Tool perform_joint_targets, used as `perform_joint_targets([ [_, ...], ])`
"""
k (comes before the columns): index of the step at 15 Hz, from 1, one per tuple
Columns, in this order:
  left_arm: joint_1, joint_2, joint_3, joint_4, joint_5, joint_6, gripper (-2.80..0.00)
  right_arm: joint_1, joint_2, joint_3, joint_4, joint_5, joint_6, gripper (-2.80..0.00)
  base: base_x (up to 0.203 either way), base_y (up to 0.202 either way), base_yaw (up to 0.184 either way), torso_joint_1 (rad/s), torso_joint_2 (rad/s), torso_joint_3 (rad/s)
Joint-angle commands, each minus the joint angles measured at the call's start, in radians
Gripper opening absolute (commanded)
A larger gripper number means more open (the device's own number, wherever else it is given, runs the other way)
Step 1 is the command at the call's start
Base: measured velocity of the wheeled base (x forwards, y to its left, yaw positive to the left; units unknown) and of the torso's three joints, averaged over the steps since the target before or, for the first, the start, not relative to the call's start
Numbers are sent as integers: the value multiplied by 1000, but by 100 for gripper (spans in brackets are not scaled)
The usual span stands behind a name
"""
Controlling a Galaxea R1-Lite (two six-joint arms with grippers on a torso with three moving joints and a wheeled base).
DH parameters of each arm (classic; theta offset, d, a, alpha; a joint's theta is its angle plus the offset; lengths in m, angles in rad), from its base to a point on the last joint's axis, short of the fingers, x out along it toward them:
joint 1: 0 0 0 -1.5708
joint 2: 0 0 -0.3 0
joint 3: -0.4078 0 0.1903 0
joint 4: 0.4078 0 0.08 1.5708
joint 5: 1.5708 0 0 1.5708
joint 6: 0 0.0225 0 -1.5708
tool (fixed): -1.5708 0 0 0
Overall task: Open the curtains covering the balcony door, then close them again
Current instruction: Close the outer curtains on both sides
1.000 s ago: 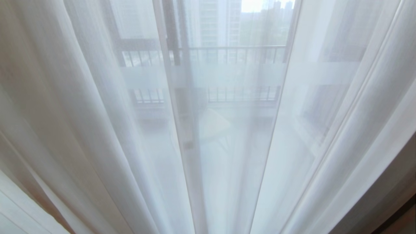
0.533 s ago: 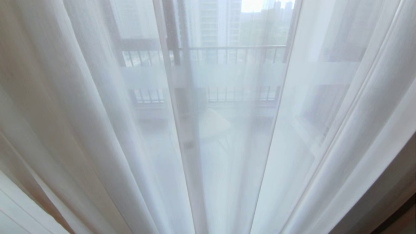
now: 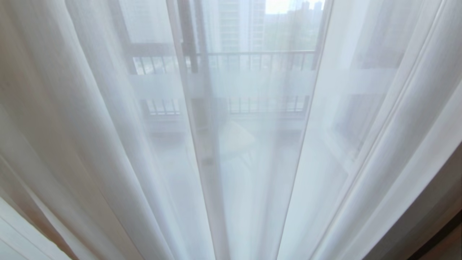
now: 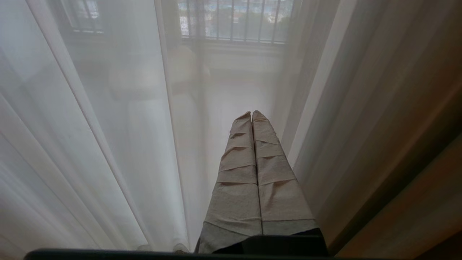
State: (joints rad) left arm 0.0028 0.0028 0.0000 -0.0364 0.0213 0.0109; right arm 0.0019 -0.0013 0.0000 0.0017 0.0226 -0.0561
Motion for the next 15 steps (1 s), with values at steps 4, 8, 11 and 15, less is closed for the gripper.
perform_joint_targets([
  [4,0,-3,0,0,0,0,-280,1,1,0,0,0,-1,-280,2,-145,7,3,1,1],
  [8,0,-3,0,1,0,0,-280,0,1,0,0,0,-1,-280,0,-194,-1,2,2,2],
  [11,0,-3,0,1,0,-3,-280,1,1,0,0,0,-1,-280,0,-194,2,2,4,3],
  [15,1,-3,0,1,0,-3,-280,1,1,0,0,0,-1,-280,0,-193,2,1,2,3],
])
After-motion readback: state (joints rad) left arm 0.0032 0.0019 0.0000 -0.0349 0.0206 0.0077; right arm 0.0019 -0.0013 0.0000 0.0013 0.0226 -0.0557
